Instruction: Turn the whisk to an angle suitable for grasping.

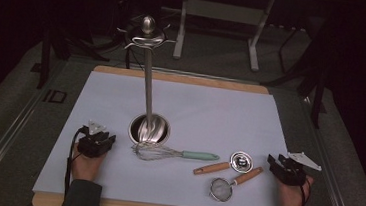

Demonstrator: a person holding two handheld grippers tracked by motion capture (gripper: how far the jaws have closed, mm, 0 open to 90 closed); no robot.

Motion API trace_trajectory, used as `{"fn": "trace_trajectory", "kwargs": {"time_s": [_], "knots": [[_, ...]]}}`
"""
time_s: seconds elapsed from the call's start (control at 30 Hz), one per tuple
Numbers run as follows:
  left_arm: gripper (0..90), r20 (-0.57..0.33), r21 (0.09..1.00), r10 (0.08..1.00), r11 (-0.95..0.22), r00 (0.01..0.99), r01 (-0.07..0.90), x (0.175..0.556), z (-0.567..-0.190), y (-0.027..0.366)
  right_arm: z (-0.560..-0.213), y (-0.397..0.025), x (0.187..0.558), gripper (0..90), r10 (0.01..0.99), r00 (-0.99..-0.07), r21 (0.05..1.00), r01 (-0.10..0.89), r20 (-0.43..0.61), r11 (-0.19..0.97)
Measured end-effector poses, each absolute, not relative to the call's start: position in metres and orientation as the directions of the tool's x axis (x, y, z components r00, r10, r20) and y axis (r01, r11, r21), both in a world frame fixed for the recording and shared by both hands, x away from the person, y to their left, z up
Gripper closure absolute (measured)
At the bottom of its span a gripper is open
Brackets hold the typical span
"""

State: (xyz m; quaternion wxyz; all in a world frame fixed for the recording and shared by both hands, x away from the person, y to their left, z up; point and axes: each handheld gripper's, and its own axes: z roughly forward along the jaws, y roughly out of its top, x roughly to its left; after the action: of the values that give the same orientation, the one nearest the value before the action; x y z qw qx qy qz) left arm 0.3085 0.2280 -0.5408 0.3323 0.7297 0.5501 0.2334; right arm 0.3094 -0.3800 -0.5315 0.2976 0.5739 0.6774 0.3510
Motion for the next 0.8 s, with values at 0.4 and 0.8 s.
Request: {"fn": "trace_trajectory", "kwargs": {"time_s": [0.4,0.8], "knots": [[74.2,-0.043,0.783,0.929,-0.196,0.366,0.591,0.296,-0.525,0.223,-0.533,-0.382,0.312,52.0,0.986,-0.165,0.803,0.591,0.027,0.077],[76.9,0.018,0.832,0.866,-0.291,0.500,0.473,0.285,-0.495,0.194,-0.533,-0.385,0.313,50.2,0.985,-0.163,0.802,0.595,0.056,0.053]]}}
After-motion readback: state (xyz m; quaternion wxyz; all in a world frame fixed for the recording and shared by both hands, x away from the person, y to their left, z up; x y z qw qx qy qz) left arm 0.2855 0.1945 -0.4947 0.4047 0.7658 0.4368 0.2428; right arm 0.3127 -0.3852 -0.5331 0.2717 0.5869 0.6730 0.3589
